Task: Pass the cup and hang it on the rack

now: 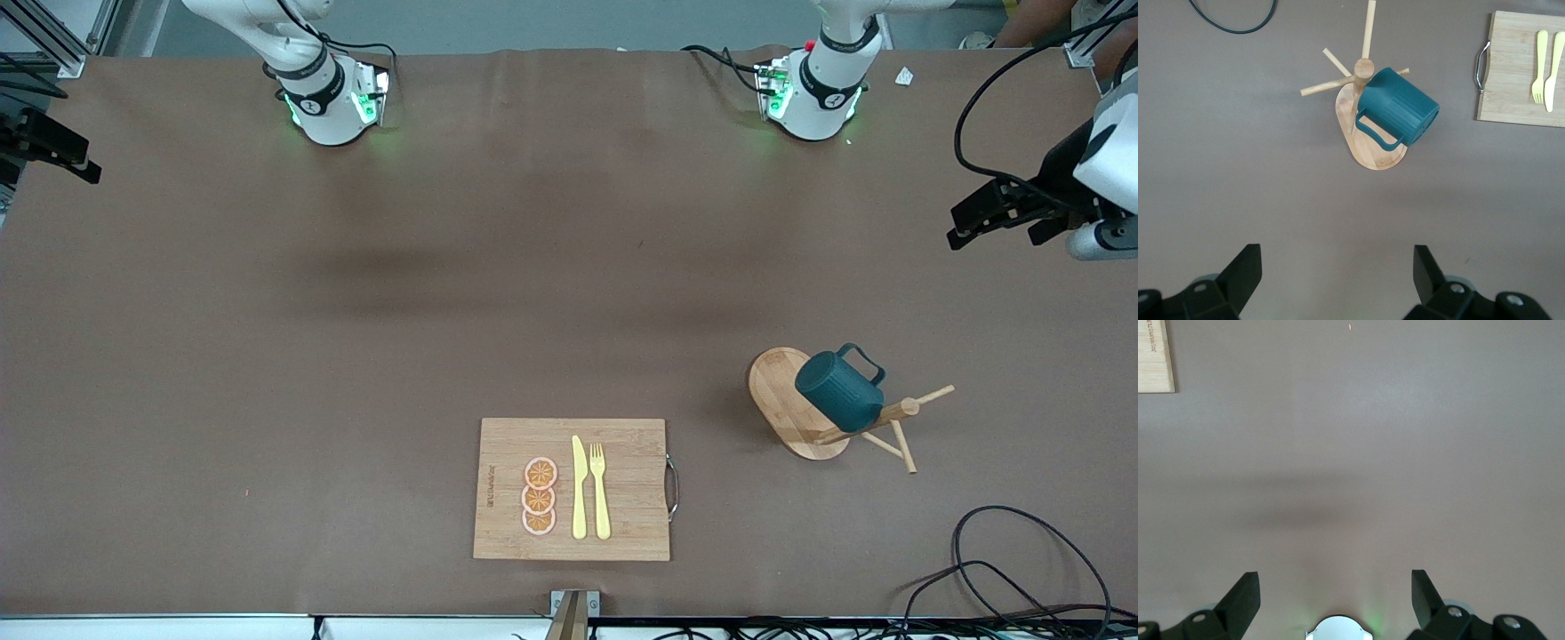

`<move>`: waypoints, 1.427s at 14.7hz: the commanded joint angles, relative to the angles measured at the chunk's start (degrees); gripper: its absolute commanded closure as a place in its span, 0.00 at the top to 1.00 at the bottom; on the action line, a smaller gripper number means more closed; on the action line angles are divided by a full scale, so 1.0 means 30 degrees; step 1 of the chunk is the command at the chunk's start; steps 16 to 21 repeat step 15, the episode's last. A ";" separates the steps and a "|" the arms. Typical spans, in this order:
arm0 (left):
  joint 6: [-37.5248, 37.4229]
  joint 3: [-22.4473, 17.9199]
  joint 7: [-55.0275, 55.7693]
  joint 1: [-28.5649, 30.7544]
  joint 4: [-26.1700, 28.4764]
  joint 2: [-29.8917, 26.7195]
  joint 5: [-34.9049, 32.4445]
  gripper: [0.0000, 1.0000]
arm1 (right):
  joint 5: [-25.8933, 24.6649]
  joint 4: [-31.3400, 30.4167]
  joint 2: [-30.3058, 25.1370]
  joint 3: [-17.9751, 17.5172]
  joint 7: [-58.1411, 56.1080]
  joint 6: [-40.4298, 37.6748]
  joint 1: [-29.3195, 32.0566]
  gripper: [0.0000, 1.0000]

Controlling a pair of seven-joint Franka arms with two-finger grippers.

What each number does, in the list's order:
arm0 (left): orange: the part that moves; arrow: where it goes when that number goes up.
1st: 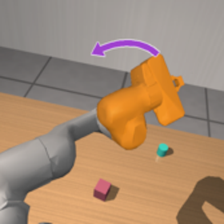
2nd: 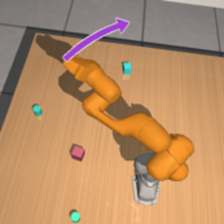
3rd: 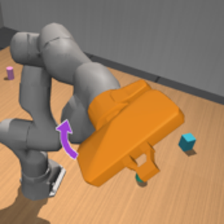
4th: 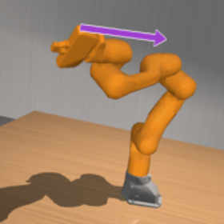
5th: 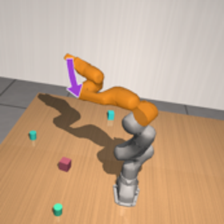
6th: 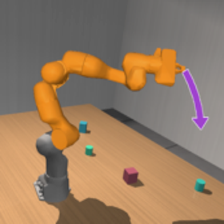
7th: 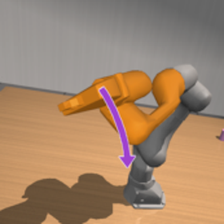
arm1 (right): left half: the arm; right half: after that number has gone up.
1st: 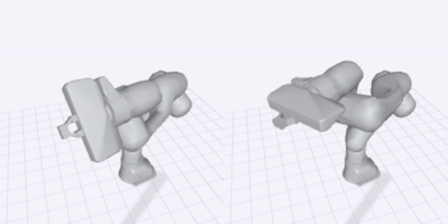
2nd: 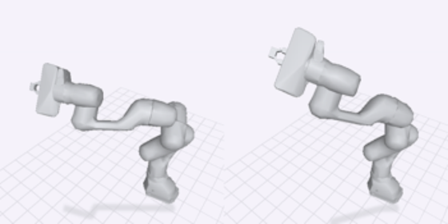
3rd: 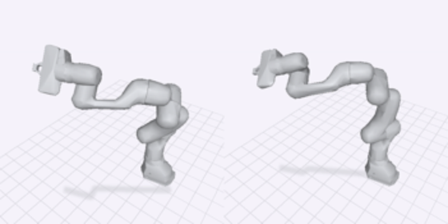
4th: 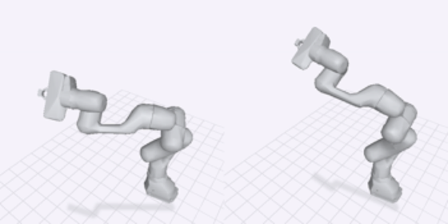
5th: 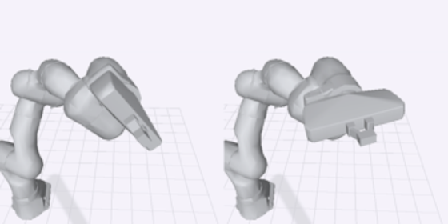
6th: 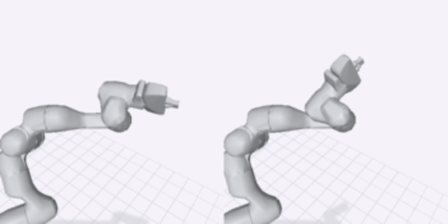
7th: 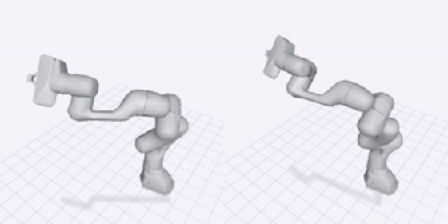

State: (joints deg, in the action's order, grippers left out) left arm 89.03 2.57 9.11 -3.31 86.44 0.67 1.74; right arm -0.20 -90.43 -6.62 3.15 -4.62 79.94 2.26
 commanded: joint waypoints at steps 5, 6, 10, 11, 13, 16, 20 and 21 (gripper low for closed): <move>0.1085 -0.0359 -0.1360 -0.0390 0.1010 -0.0810 -0.0315 1.00 | -0.0080 -0.0207 -0.0313 -0.0200 -0.0248 0.0014 0.0329 1.00; 0.1143 -0.0272 -0.2121 -0.0420 0.0980 -0.0810 -0.1014 1.00 | -0.0109 -0.0178 -0.0313 -0.0200 -0.0248 0.0014 0.0300 1.00; 0.1114 -0.0183 -0.1952 -0.0449 0.0718 -0.0694 -0.1051 1.00 | -0.0110 -0.0178 -0.0313 -0.0229 -0.0248 -0.0015 0.0300 1.00; 0.1114 -0.0183 -0.1982 -0.0478 0.0397 -0.0461 -0.1021 1.00 | -0.0110 -0.0178 -0.0342 -0.0229 -0.0248 -0.0015 0.0271 1.00; 0.1114 -0.0183 -0.1982 -0.0537 -0.0014 -0.0283 -0.1050 1.00 | -0.0110 -0.0207 -0.0343 -0.0229 -0.0248 -0.0044 0.0271 1.00; 0.1114 -0.0183 -0.1982 -0.0508 -0.0104 -0.0107 -0.1021 1.00 | -0.0109 -0.0207 -0.0343 -0.0229 -0.0248 -0.0044 0.0271 1.00; 0.1114 -0.0183 -0.1982 -0.0508 -0.0104 -0.0107 -0.1021 1.00 | -0.0109 -0.0207 -0.0343 -0.0229 -0.0248 -0.0044 0.0271 1.00; 0.1114 -0.0183 -0.1982 -0.0508 -0.0104 -0.0107 -0.1021 1.00 | -0.0109 -0.0207 -0.0343 -0.0229 -0.0248 -0.0044 0.0271 1.00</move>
